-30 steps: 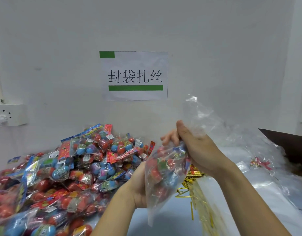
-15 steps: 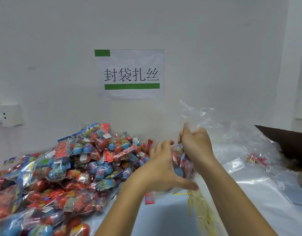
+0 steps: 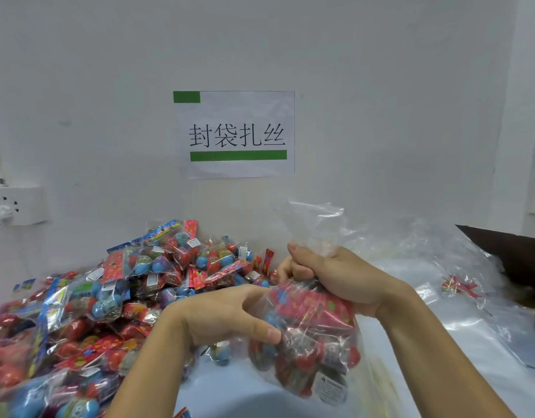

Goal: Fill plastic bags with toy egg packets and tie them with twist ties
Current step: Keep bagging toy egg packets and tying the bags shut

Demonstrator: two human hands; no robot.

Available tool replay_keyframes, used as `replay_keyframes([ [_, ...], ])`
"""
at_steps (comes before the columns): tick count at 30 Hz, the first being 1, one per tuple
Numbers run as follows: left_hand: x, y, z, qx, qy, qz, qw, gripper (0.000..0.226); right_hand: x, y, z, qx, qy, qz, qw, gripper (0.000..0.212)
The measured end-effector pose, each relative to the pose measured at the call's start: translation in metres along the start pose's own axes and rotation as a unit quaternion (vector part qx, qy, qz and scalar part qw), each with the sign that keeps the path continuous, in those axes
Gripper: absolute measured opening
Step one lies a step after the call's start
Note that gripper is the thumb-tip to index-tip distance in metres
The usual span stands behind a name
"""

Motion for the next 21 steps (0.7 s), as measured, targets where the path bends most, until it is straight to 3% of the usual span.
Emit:
replay_keyframes([
  [4, -0.007, -0.013, -0.018, 0.099, 0.012, -0.116, 0.988, 0.101, 0.0, -0.001, -0.002, -0.044, 0.028, -0.085, 0.995, 0.062],
  [5, -0.008, -0.013, -0.024, 0.088, 0.04, -0.138, 0.986, 0.095, -0.001, 0.0, -0.001, -0.043, 0.03, -0.091, 0.994, 0.061],
  [9, 0.008, 0.003, -0.045, 0.061, 0.136, -0.185, 0.971, 0.033, -0.001, 0.009, -0.001, -0.084, 0.043, -0.072, 0.993, 0.054],
  [14, 0.024, 0.007, -0.045, -0.021, 0.185, -0.255, 0.949, 0.023, 0.002, 0.015, -0.001, -0.07, 0.014, -0.024, 0.997, 0.037],
  [18, 0.024, 0.004, -0.05, -0.034, 0.22, -0.293, 0.93, 0.017, 0.007, 0.02, -0.002, -0.105, -0.001, -0.038, 0.994, 0.059],
  [21, 0.023, 0.0, -0.05, -0.06, 0.233, -0.339, 0.91, 0.022, 0.011, 0.021, -0.002, -0.131, -0.024, -0.065, 0.989, 0.054],
])
Point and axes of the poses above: each hand's wrist, its own x-axis towards the middle knuckle, its own y-axis out of the palm, z = x × y, the point moved 4 cm from there along x, towards the middle knuckle, and after that the axes turned 1 degree about z, right-handed, at the moved point
